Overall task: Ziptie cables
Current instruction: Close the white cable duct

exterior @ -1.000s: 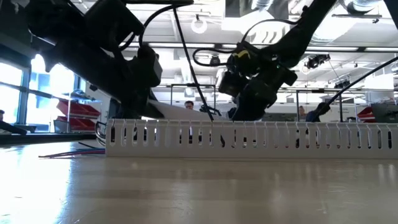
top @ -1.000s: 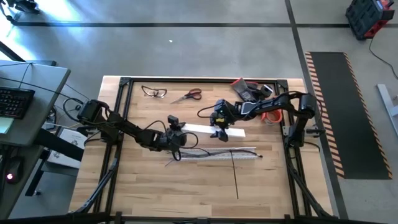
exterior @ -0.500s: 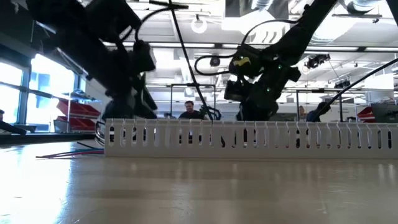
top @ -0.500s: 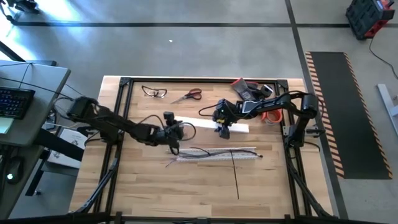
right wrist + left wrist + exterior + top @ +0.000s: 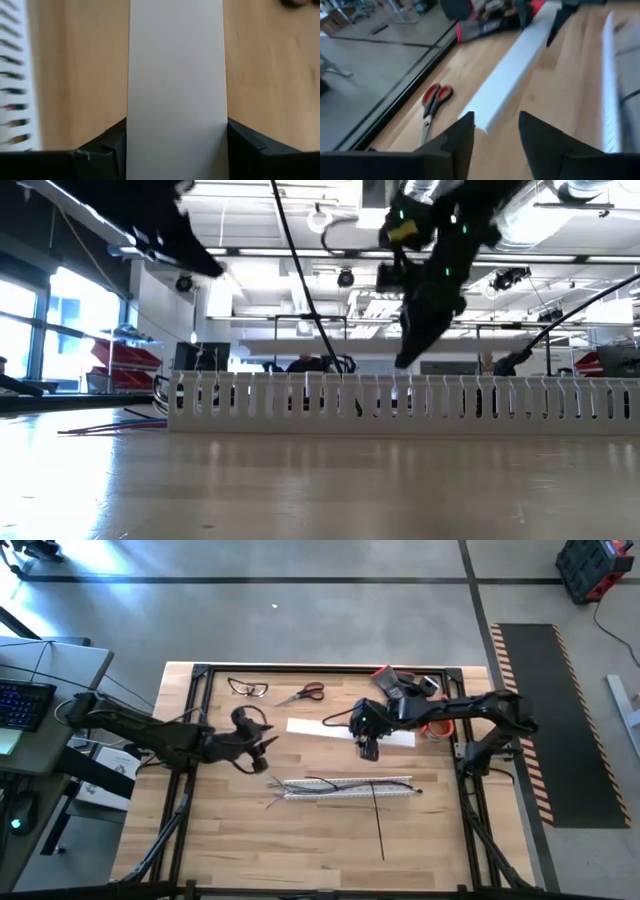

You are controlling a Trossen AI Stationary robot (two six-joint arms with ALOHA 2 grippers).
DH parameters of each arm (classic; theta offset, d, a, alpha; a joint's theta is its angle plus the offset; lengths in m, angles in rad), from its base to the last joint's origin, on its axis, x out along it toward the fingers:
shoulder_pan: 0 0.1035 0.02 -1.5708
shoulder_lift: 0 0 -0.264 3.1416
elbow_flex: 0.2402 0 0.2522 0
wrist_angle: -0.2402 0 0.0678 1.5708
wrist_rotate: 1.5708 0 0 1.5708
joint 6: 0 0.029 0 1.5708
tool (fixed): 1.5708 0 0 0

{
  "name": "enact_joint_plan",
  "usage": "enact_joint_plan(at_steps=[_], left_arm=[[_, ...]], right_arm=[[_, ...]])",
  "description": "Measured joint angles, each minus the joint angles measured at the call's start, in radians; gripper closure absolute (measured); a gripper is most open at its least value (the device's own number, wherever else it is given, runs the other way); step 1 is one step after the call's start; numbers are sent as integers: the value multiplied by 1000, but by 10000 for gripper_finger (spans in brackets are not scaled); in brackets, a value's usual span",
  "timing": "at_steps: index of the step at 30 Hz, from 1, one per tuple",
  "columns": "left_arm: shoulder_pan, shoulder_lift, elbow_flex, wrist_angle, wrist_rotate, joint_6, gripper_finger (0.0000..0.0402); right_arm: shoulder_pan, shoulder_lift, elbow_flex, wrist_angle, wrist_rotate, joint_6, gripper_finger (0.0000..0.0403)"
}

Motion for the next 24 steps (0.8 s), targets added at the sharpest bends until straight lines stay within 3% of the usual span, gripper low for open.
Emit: enact_joint_plan(at_steps=[7, 16, 24], left_arm=[[-70, -68, 0, 4, 3, -73, 390], [-181, 15, -12, 39, 2, -215, 400], [-232, 160, -13, 117, -12, -268, 401]], right_arm=[[164, 19, 195, -177, 19, 26, 208], [316, 111, 302, -291, -4, 130, 208], [376, 139, 308, -280, -3, 197, 208]])
